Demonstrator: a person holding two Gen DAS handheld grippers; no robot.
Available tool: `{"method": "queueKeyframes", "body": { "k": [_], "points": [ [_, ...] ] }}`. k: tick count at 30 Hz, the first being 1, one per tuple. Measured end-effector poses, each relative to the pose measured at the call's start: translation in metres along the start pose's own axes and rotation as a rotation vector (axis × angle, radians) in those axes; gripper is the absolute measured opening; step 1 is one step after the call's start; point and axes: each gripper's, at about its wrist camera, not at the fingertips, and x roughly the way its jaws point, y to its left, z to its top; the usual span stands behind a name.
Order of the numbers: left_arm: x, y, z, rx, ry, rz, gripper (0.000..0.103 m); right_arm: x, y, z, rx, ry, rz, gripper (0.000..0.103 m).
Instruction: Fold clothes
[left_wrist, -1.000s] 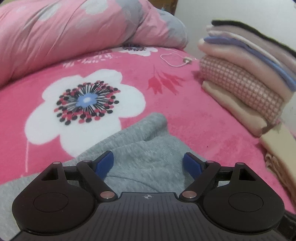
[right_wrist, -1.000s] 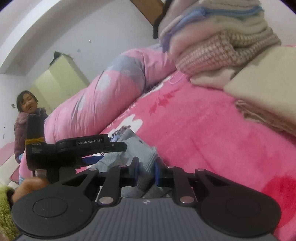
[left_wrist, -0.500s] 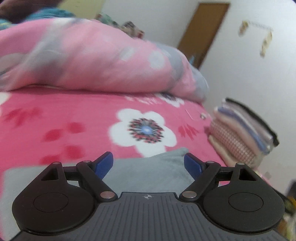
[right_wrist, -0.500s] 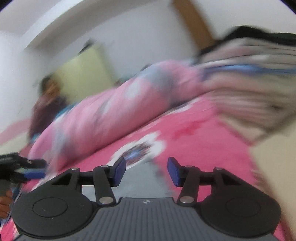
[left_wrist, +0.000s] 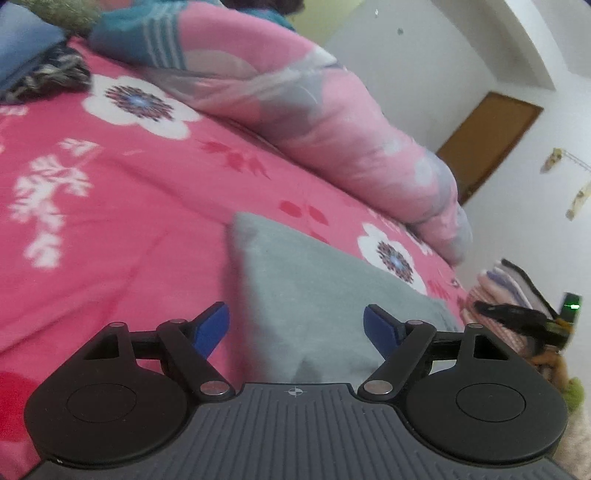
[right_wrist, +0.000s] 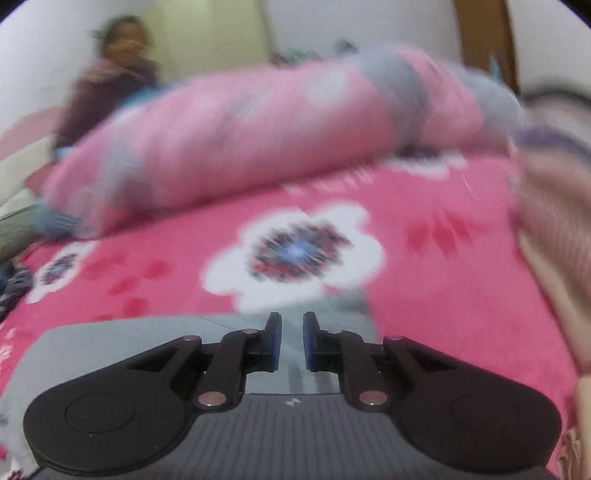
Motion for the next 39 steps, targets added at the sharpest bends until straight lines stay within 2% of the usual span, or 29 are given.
{"method": "queueKeyframes", "body": {
  "k": [2,3,6,9,10,11,13,14,15,17,19,22,23,26,29,31,33,35,37,39],
  "points": [
    [-0.006,0.007,-0.003,0.018,-0.018,0.007,0.08,-0.001,0.012,-0.01,-0.005,0.027,0.035,0.013],
    [-0.009,0.009,-0.005,0.03,-0.02,0.007,0.08,0.013,0.015,-0.021,-0.016,0.079,0.011,0.013],
    [-0.016,0.01,-0.013,0.085,0.002,-0.033,0.082,0.064,0.013,-0.05,-0.074,0.22,-0.098,0.004],
    [-0.02,0.006,-0.021,0.144,0.034,-0.068,0.084,0.048,0.03,-0.039,-0.015,0.215,-0.14,0.008],
    [-0.021,0.005,-0.024,0.163,0.04,-0.076,0.084,0.035,0.043,-0.038,-0.02,0.193,-0.106,0.009],
    [-0.019,0.003,-0.025,0.184,0.045,-0.068,0.084,0.024,0.06,-0.043,-0.055,0.182,-0.035,0.01],
    [-0.013,-0.001,-0.029,0.227,0.048,-0.047,0.084,0.004,0.094,-0.052,-0.126,0.16,0.109,0.024],
    [-0.01,-0.003,-0.03,0.248,0.049,-0.036,0.084,-0.006,0.111,-0.057,-0.161,0.148,0.181,0.039],
    [-0.005,-0.008,-0.031,0.28,0.055,-0.022,0.084,-0.017,0.128,-0.061,-0.197,0.136,0.253,0.043],
    [0.005,-0.016,-0.034,0.336,0.08,0.024,0.084,-0.037,0.162,-0.071,-0.267,0.112,0.397,0.042],
    [0.016,-0.017,-0.035,0.34,0.108,0.072,0.084,-0.042,0.191,-0.096,-0.423,0.113,0.45,0.042],
    [0.023,-0.009,-0.035,0.283,0.103,0.108,0.083,-0.02,0.217,-0.126,-0.579,0.161,0.298,0.045],
    [0.024,-0.007,-0.034,0.268,0.091,0.112,0.083,-0.01,0.224,-0.136,-0.621,0.162,0.181,0.045],
    [0.021,-0.005,-0.034,0.261,0.057,0.124,0.083,-0.011,0.222,-0.139,-0.532,0.128,0.09,0.045],
    [0.009,-0.009,-0.033,0.289,0.01,0.106,0.083,-0.055,0.211,-0.13,-0.328,-0.011,0.167,0.047],
    [0.001,-0.014,-0.031,0.326,-0.028,0.08,0.083,-0.079,0.201,-0.131,-0.21,-0.043,0.188,0.048],
    [-0.005,-0.023,-0.029,0.387,-0.05,0.038,0.084,-0.088,0.188,-0.135,-0.094,0.008,0.226,0.048],
    [-0.009,-0.033,-0.029,0.462,-0.052,-0.01,0.084,-0.084,0.179,-0.149,0.021,0.096,0.255,0.048],
    [0.0,-0.05,-0.03,0.575,0.005,-0.033,0.084,-0.075,0.172,-0.164,0.127,0.173,0.286,0.048],
    [0.019,-0.067,-0.033,0.697,0.094,-0.039,0.083,-0.064,0.164,-0.176,0.269,0.214,0.318,0.048]
  ]
}}
